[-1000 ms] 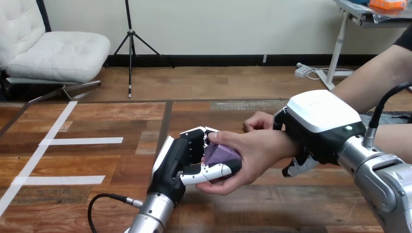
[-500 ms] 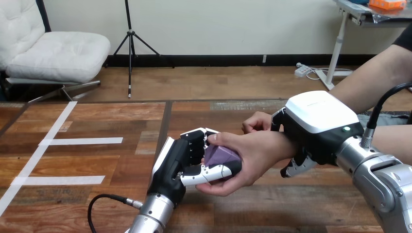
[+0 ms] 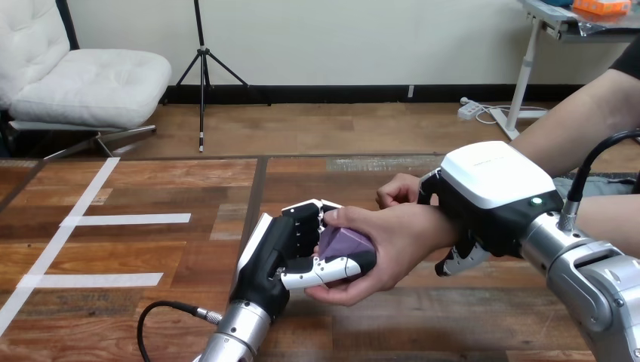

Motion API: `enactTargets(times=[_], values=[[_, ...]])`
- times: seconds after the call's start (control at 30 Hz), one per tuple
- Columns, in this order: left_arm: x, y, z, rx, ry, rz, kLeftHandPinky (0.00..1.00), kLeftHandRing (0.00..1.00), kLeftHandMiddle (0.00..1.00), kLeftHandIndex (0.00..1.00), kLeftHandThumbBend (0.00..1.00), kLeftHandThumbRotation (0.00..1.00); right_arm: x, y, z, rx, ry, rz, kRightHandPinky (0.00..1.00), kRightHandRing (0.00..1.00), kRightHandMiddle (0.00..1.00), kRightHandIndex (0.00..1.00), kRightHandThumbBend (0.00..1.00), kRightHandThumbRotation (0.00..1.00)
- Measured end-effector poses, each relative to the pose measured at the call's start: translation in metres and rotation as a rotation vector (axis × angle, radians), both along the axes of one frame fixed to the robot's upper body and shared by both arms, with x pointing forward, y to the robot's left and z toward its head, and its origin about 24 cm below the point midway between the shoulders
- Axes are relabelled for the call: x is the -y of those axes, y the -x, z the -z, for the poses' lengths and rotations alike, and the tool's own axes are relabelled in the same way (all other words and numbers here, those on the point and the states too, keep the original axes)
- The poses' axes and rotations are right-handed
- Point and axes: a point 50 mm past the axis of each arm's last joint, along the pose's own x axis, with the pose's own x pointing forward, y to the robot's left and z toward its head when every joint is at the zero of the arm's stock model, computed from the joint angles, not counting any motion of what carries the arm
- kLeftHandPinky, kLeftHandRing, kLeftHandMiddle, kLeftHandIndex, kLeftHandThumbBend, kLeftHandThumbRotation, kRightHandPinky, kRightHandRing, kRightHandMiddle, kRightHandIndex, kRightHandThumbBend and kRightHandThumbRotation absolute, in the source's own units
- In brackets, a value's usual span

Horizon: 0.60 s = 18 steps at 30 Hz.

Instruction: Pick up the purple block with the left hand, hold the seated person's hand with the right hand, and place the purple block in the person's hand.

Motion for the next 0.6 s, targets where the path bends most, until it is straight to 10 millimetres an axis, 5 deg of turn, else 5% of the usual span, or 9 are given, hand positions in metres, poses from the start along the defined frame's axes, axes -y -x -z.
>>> enactTargets(times=[0.6], values=[[-0.0002, 0.0011, 0.0016, 0.014, -0.103, 0.047, 0.64, 0.72, 0.77, 0.77, 0.94, 0.44, 0.0012, -0.0011, 0.0039, 0.009, 0.019, -0.011, 0.44, 0.52, 0.59, 0.65, 0.78, 0.0]])
